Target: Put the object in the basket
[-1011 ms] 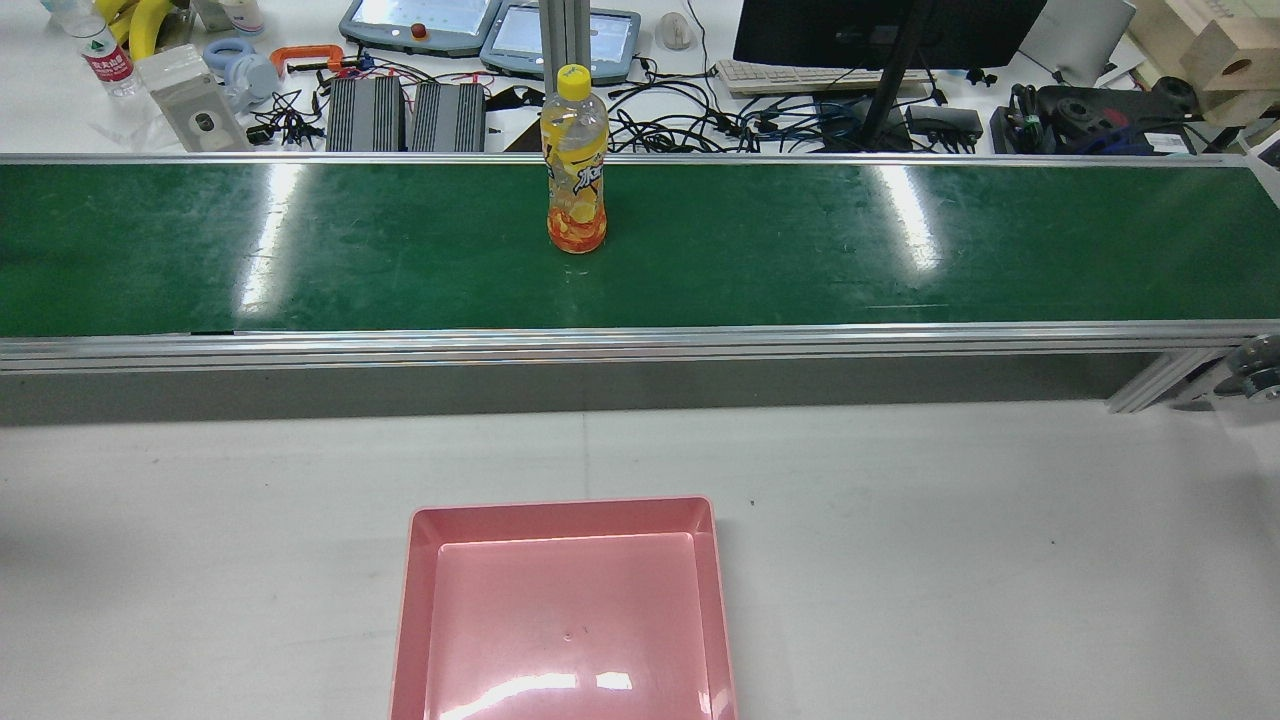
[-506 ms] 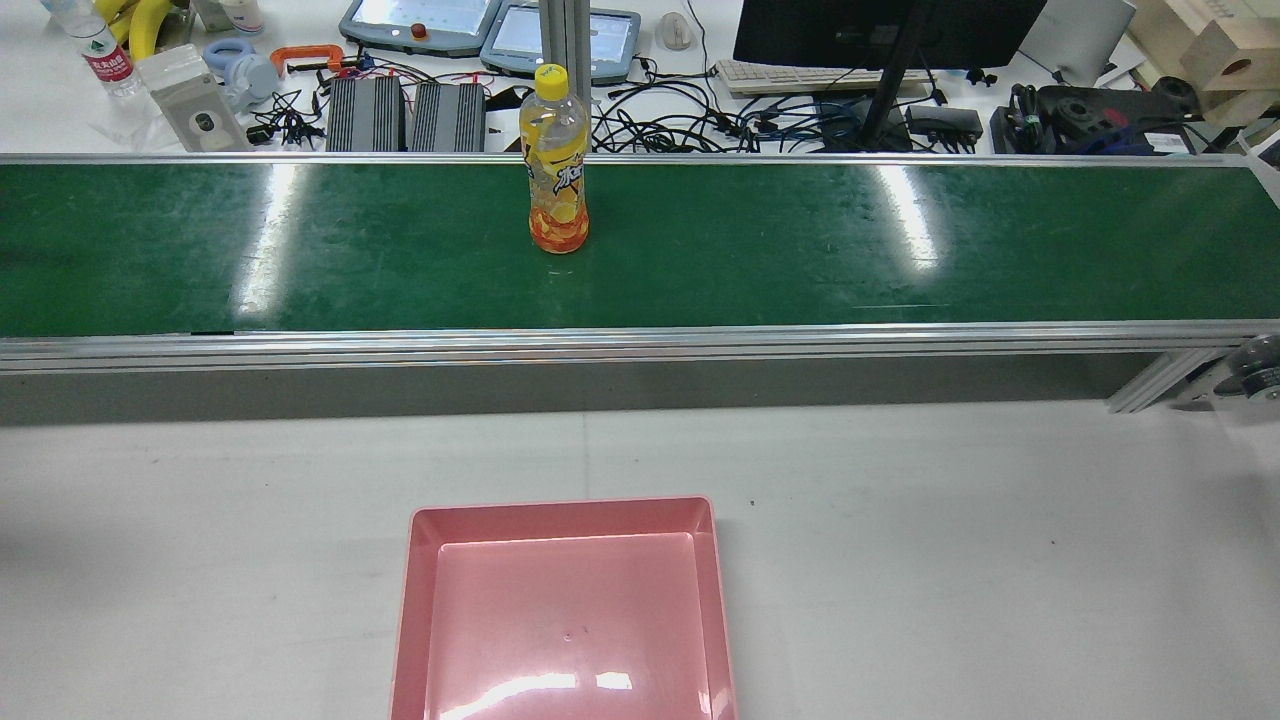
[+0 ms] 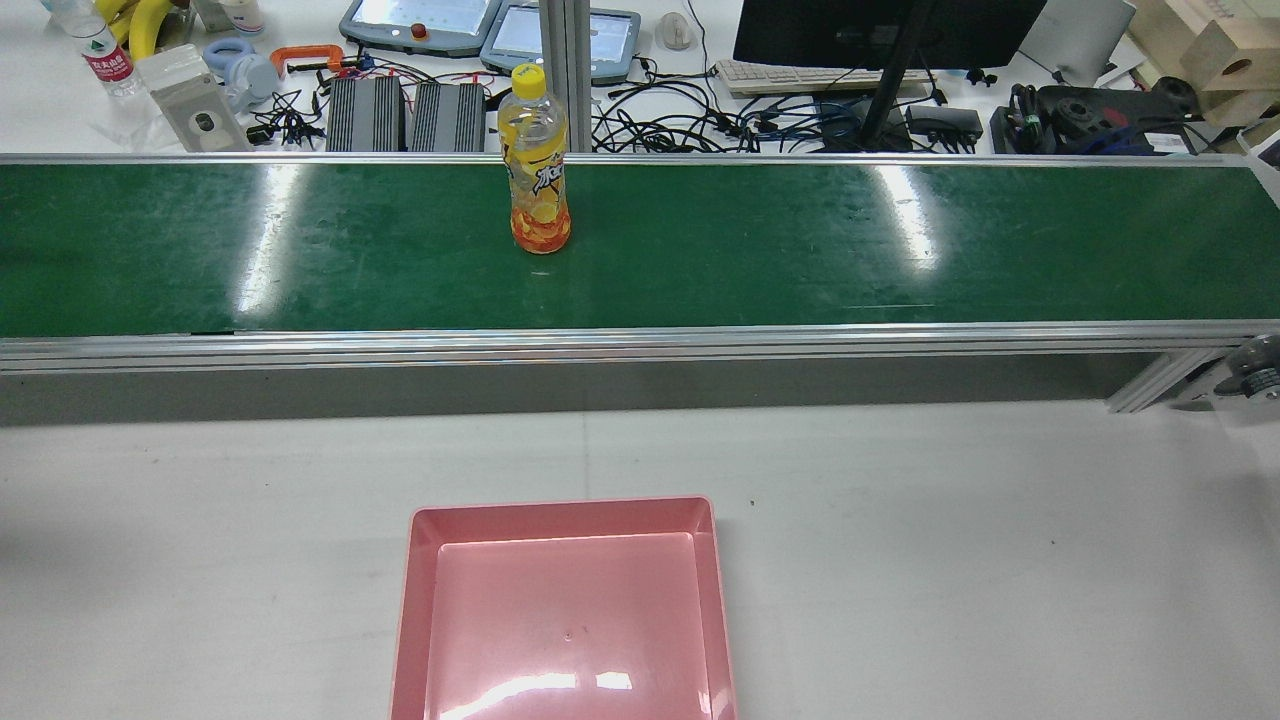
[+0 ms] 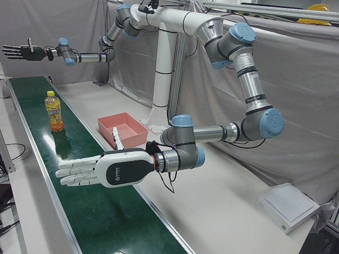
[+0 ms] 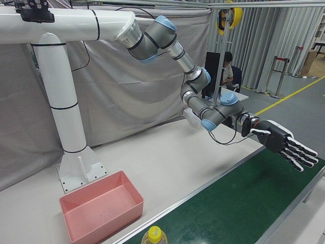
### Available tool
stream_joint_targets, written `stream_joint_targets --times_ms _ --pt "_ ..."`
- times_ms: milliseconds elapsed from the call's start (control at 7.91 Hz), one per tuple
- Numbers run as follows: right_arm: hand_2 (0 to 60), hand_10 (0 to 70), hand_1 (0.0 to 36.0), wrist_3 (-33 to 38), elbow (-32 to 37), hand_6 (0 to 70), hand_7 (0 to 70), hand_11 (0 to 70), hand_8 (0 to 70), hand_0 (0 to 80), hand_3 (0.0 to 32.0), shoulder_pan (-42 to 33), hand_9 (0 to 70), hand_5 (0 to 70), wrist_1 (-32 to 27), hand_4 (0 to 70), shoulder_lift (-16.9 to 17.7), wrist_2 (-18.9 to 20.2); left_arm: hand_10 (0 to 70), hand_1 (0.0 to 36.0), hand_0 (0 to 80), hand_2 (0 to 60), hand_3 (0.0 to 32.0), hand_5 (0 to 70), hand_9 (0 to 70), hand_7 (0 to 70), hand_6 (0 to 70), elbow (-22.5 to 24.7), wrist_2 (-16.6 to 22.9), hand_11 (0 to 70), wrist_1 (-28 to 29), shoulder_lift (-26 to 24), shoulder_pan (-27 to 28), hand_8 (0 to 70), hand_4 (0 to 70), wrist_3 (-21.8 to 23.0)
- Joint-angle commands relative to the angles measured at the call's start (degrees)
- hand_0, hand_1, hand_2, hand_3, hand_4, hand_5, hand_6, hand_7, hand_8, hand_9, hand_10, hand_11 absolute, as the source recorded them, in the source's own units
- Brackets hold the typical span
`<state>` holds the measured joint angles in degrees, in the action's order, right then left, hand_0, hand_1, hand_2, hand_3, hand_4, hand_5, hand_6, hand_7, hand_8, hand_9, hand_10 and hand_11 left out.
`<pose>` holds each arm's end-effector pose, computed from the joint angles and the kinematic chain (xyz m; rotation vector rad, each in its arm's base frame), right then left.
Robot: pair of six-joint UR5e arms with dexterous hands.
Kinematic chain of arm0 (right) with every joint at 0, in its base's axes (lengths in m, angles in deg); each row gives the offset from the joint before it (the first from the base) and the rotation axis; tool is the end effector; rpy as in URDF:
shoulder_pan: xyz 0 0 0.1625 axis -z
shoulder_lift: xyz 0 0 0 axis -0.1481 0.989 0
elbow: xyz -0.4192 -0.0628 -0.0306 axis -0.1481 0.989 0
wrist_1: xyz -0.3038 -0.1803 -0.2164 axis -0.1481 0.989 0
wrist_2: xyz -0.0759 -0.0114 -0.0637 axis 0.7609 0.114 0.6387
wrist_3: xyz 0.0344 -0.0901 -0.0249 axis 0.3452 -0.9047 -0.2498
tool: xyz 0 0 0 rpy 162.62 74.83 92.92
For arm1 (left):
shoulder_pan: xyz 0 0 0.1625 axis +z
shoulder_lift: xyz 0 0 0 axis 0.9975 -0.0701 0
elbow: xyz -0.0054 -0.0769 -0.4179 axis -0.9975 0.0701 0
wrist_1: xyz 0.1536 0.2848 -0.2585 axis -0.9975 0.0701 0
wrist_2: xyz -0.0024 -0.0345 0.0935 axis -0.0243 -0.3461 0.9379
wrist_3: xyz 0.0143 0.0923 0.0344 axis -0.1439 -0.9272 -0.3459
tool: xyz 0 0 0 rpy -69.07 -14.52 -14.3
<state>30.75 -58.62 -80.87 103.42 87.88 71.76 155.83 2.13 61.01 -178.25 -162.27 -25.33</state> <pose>0.1264 -0.5331 0.6609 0.0833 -2.1009 2.2105 0.0002 -0.5806 0.5499 -0.0759 2.3410 -1.7802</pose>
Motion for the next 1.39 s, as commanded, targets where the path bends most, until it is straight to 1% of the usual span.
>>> stream_joint_targets --times_ms 0,759,1011,1138,1264 --pt "0.0 0.0 0.0 0.0 0.0 0.0 0.0 0.0 0.0 0.0 0.0 0.0 0.0 0.0 0.0 0.0 0.0 0.0 5.3 10.1 46.0 0.0 0.0 2.2 0.5 0.0 0.0 -0.03 0.0 9.2 0.0 -0.44 0.0 0.0 0.0 0.0" --pt "0.0 0.0 0.0 0.0 0.0 0.0 0.0 0.0 0.0 0.0 0.0 0.0 0.0 0.0 0.0 0.0 0.0 0.0 4.8 10.0 45.7 0.0 0.0 2.3 0.2 0.0 0.0 0.06 0.0 8.4 0.0 -0.44 -0.09 0.0 0.0 0.0" --pt "0.0 0.0 0.0 0.0 0.0 0.0 0.0 0.0 0.0 0.0 0.0 0.0 0.0 0.0 0.0 0.0 0.0 0.0 5.4 9.7 45.6 0.0 0.0 2.1 0.8 0.0 0.0 0.06 0.0 9.3 0.0 -0.35 0.0 0.0 0.0 0.0" --pt "0.0 0.0 0.0 0.0 0.0 0.0 0.0 0.0 0.0 0.0 0.0 0.0 0.0 0.0 0.0 0.0 0.0 0.0 6.5 9.7 45.9 0.0 0.0 1.5 0.0 0.0 0.0 0.06 0.0 10.9 0.0 -0.53 0.26 0.0 0.0 0.0" --pt "0.0 0.0 0.0 0.0 0.0 0.0 0.0 0.0 0.0 0.0 0.0 -0.09 0.0 0.0 0.0 0.0 0.0 0.0 6.8 9.6 46.1 0.0 0.0 1.4 0.0 0.0 0.0 0.06 0.0 11.4 0.0 -0.61 2.53 0.0 0.0 0.0"
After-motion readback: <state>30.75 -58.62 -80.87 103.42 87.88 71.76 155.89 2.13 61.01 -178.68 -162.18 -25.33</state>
